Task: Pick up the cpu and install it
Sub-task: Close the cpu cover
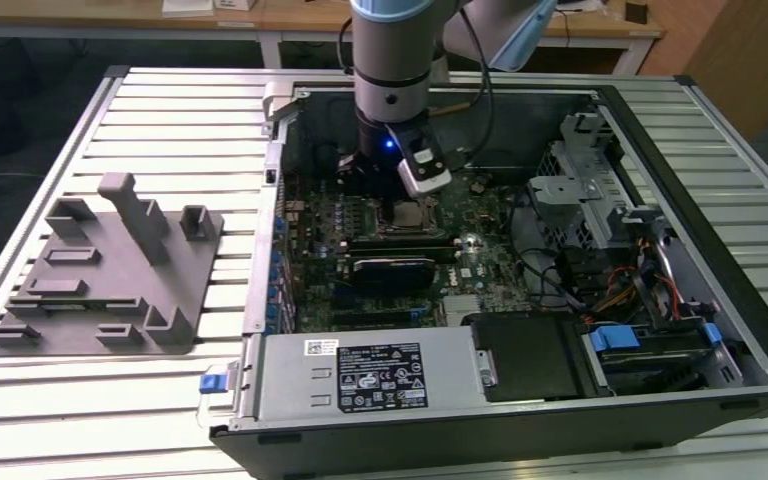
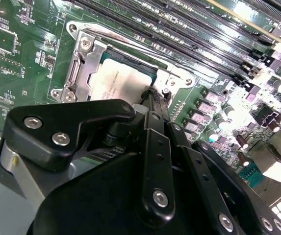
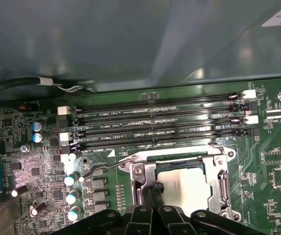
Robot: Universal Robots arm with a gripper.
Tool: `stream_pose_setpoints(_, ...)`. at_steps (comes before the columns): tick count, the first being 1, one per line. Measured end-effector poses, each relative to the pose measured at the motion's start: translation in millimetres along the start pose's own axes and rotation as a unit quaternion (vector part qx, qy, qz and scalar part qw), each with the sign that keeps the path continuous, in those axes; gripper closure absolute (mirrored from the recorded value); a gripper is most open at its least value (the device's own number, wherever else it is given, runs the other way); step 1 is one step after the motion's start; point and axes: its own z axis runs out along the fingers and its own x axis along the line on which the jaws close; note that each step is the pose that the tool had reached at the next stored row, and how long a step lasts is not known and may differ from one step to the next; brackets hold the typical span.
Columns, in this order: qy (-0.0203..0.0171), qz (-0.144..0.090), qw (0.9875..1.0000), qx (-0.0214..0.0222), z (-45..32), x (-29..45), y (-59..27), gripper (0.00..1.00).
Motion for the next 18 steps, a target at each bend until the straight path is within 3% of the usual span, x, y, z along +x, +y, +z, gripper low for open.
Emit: stream_pose_setpoints(18,0.0001,0.000,1.0000,-0.0004,-2.9,1.7,-0.1,0.89)
